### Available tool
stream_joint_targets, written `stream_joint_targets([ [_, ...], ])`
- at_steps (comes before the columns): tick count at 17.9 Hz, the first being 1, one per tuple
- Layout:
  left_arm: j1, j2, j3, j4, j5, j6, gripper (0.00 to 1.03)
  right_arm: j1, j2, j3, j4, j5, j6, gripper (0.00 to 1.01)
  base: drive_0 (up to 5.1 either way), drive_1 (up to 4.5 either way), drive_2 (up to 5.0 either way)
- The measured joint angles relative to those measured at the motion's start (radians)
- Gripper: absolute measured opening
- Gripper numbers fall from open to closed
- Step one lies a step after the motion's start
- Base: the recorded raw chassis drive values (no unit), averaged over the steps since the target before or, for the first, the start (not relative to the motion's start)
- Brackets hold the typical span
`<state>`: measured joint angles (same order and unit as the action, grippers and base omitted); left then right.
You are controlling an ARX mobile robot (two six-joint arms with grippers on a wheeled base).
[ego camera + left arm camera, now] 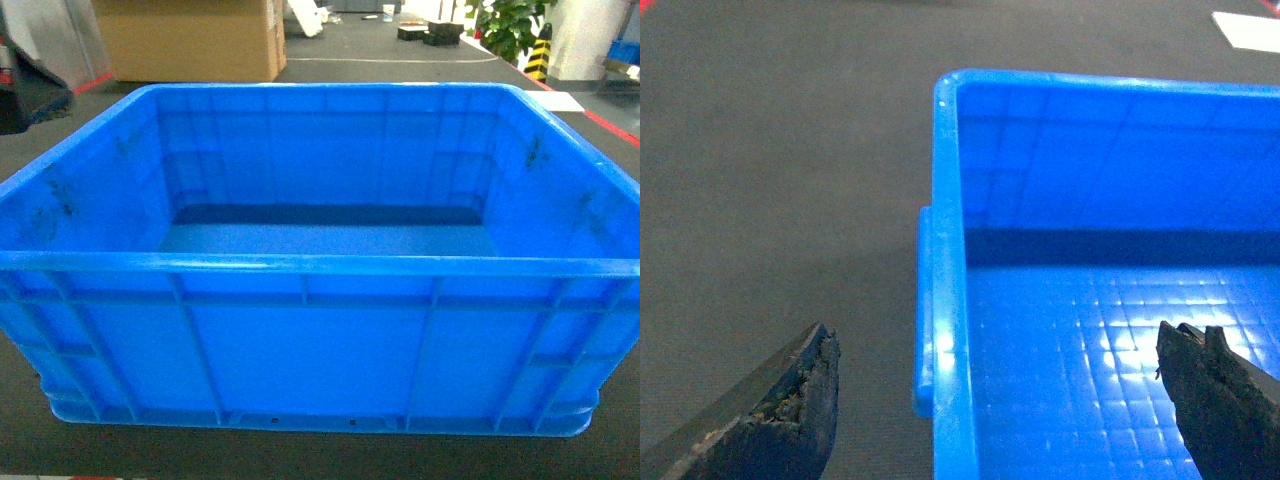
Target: Place box next to blue box on left shelf
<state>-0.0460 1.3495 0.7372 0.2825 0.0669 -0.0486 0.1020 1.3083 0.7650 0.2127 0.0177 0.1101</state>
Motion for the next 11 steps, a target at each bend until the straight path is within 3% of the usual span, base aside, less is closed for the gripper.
stream_joint_targets([
  [2,-0.022,0.096,0.124,-0.154,-0.025,0.016,0.98,0.018,0.18,0.159,-0.158,-0.014,0.052,0.98,0.0,0.0,0.0],
  [5,-0.039,0.192,0.167,-0.298,-0.044,0.03,0.98,0.045,0.291,0.226,-0.318,-0.042,0.105,0.98,0.0,0.0,0.0],
  [7,-0.048,0.217,0.178,-0.365,-0.046,0.03,0.98,0.055,0.317,0.245,-0.335,-0.021,0.122,0.98,0.0,0.0,0.0],
  [11,-0.051,0.234,0.217,-0.389,-0.082,0.03,0.98,0.056,0.344,0.251,-0.345,-0.014,0.135,0.98,0.0,0.0,0.0],
])
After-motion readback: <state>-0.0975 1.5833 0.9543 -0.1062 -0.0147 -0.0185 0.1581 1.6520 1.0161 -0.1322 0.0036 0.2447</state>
